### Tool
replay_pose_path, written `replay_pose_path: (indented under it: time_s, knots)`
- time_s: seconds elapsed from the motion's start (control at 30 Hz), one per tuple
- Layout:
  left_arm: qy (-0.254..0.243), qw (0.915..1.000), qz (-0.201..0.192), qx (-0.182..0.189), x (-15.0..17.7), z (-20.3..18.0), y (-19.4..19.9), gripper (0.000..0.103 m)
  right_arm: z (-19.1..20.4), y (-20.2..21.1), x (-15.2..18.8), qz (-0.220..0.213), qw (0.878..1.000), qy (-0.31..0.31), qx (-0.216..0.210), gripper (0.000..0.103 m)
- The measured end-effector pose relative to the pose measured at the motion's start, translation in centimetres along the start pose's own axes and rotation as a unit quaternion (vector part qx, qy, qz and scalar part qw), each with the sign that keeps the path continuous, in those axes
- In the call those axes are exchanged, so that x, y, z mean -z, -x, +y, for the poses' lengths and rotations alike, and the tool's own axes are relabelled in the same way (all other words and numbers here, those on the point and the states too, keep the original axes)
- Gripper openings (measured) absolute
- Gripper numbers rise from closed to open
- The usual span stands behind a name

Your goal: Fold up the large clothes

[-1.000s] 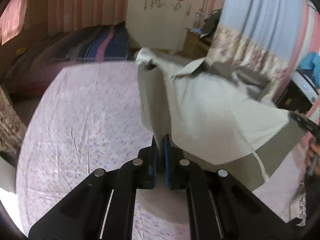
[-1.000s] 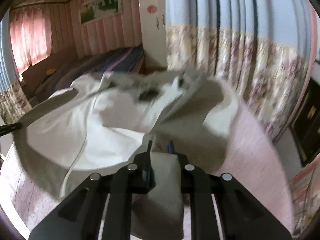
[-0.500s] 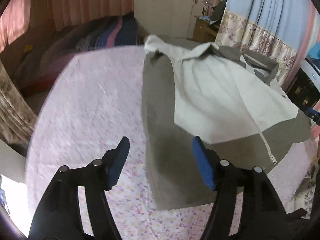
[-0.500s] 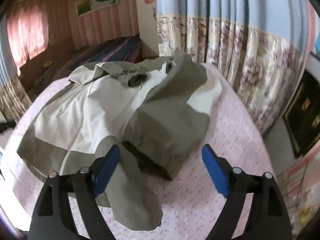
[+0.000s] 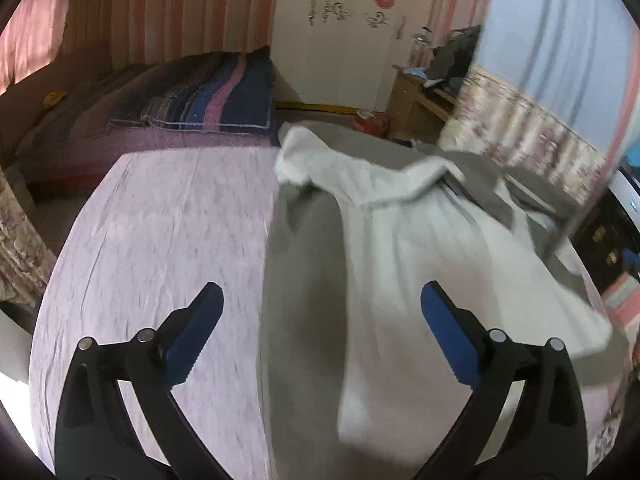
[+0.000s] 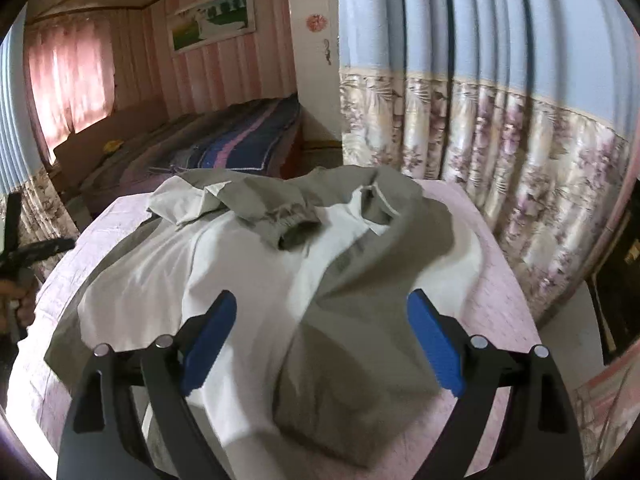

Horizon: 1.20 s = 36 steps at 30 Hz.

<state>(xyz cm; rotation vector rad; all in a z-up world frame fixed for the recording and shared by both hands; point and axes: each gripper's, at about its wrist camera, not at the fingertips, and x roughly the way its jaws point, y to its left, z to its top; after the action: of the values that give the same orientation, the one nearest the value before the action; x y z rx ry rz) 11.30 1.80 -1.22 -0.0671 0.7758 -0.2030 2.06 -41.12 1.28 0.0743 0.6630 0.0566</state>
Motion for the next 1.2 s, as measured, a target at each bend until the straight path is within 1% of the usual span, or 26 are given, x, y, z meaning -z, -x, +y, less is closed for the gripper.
replay_pose_path:
  time_s: [0.07, 0.13, 0.2, 0.27, 0.33, 0.4, 0.43, 0.47, 0.53, 0.57, 0.6, 0.63, 0.7, 0.77, 0.8, 0.83, 0.87, 0.9, 0.93, 0.97, 1.03, 1.07, 1.1, 1.2]
  knots:
    - [-0.015, 0.9996, -0.007, -0.021, -2.0, 0.0, -2.5, 0.099, 0.1, -1.8, -1.1, -0.002, 1.000, 0.002, -0.004, 0.088]
    - [-0.021, 0.9989, -0.001, -0.041, -3.3, 0.2, -5.0, 0.099, -0.1, -3.6, -2.2, 0.004, 1.000, 0.000, 0.012, 0.088]
    - [-0.016, 0.9987, -0.001, -0.048, -4.5, 0.5, -7.3, 0.099, -0.3, -5.2, -3.5, -0.006, 1.000, 0.005, 0.009, 0.088]
    - [-0.005, 0.9987, 0.007, -0.050, -5.6, 0.8, -9.5, 0.099, -0.7, -6.7, -4.9, -0.010, 1.000, 0.014, 0.017, 0.088]
    - [0.004, 0.9983, 0.012, -0.057, -6.9, 1.0, -11.3, 0.099, -1.0, -8.7, -6.7, -0.004, 0.999, 0.026, 0.032, 0.088]
    - [0.001, 0.9979, 0.008, -0.064, -7.9, 0.9, -12.4, 0.099, -1.4, -10.7, -8.3, -0.003, 0.999, 0.030, 0.026, 0.088]
    - [-0.001, 0.9977, 0.006, -0.068, -8.5, 0.9, -13.0, 0.099, -1.9, -12.4, -9.3, 0.003, 0.999, 0.029, 0.030, 0.088]
    - [0.000, 0.9977, 0.009, -0.068, -9.2, 0.9, -13.9, 0.099, -2.3, -13.6, -9.9, 0.012, 0.999, 0.023, 0.033, 0.088]
    - [0.009, 0.9981, 0.011, -0.059, -10.2, 1.1, -15.3, 0.099, -3.4, -16.3, -10.8, 0.033, 0.999, -0.001, 0.025, 0.088]
    - [0.016, 0.9979, 0.016, -0.061, -10.9, 1.2, -16.7, 0.099, -3.8, -17.3, -11.1, 0.037, 0.999, -0.007, 0.024, 0.088]
    - [0.020, 0.9977, 0.020, -0.062, -11.2, 1.4, -17.5, 0.099, -4.0, -18.2, -11.1, 0.041, 0.999, -0.007, 0.032, 0.088]
    - [0.026, 0.9974, 0.031, -0.060, -11.6, 1.6, -18.9, 0.099, -4.3, -19.2, -11.1, 0.051, 0.998, -0.006, 0.044, 0.088]
    - [0.031, 0.9961, 0.054, -0.062, -11.9, 1.9, -20.9, 0.099, -4.5, -20.1, -10.9, 0.058, 0.997, -0.016, 0.037, 0.088]
    - [0.038, 0.9952, 0.073, -0.054, -11.9, 2.1, -22.6, 0.098, -4.4, -20.7, -10.9, 0.060, 0.998, -0.019, 0.032, 0.088]
    - [0.039, 0.9951, 0.077, -0.049, -11.9, 2.0, -23.1, 0.093, -4.3, -20.9, -10.8, 0.062, 0.997, -0.016, 0.034, 0.088]
    - [0.035, 0.9951, 0.086, -0.033, -11.8, 1.7, -23.8, 0.073, -4.1, -21.1, -10.9, 0.064, 0.997, -0.012, 0.036, 0.088]
    - [0.033, 0.9946, 0.094, -0.028, -11.7, 1.7, -24.2, 0.063, -4.0, -21.3, -10.9, 0.066, 0.997, -0.006, 0.034, 0.088]
    - [0.033, 0.9939, 0.099, -0.035, -11.6, 1.7, -24.5, 0.047, -3.8, -21.4, -11.0, 0.067, 0.997, 0.000, 0.035, 0.088]
    - [0.038, 0.9941, 0.096, -0.035, -11.5, 1.9, -24.5, 0.025, -3.8, -21.5, -11.0, 0.068, 0.997, 0.003, 0.038, 0.088]
    - [0.048, 0.9944, 0.090, -0.028, -11.5, 2.2, -24.3, 0.018, -3.8, -21.6, -11.1, 0.070, 0.997, 0.003, 0.039, 0.088]
    - [0.042, 0.9952, 0.078, -0.043, -11.4, 2.3, -23.7, 0.007, -3.8, -21.6, -11.2, 0.075, 0.997, -0.003, 0.037, 0.088]
    - [0.032, 0.9956, 0.065, -0.059, -11.3, 2.5, -22.9, 0.006, -3.7, -21.7, -11.3, 0.075, 0.996, -0.001, 0.038, 0.088]
    - [0.033, 0.9957, 0.054, -0.068, -11.4, 2.8, -22.3, 0.006, -3.5, -21.7, -11.3, 0.076, 0.996, 0.002, 0.038, 0.088]
    - [0.064, 0.9941, 0.018, -0.086, -11.7, 4.8, -19.7, 0.006, -3.0, -21.6, -11.4, 0.075, 0.996, 0.009, 0.036, 0.088]
